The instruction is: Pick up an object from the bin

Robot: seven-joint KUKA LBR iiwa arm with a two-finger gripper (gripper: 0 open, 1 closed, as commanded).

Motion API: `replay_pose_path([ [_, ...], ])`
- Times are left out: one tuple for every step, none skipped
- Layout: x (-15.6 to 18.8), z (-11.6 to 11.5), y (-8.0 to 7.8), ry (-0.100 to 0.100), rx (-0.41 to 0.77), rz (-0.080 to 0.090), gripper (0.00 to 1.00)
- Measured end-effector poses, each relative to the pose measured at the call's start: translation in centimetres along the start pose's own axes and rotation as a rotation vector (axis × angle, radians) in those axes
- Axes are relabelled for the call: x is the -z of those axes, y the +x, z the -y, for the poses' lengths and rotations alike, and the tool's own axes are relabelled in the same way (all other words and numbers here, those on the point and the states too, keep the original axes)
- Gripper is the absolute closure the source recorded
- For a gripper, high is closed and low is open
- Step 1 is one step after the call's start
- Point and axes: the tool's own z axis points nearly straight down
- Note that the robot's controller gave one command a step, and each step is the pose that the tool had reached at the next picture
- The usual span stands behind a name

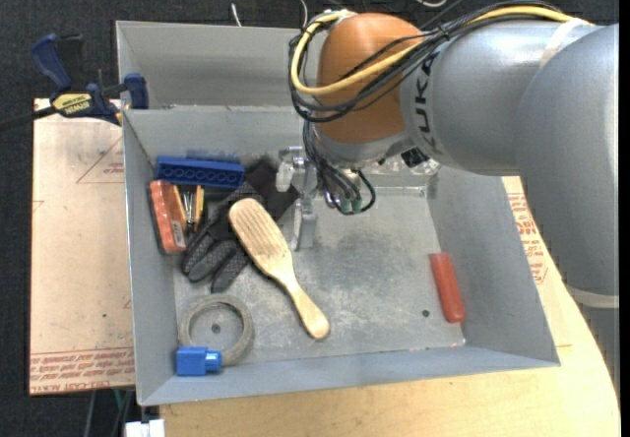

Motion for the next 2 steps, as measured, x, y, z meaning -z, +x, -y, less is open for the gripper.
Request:
replay_pose_path([
  [-0.3,-0.8,1.5,-0.001,-0.027,-0.002,0.0],
  [-1.7,-1.6,-0.5,0.0,0.396,0.003,0.0],
])
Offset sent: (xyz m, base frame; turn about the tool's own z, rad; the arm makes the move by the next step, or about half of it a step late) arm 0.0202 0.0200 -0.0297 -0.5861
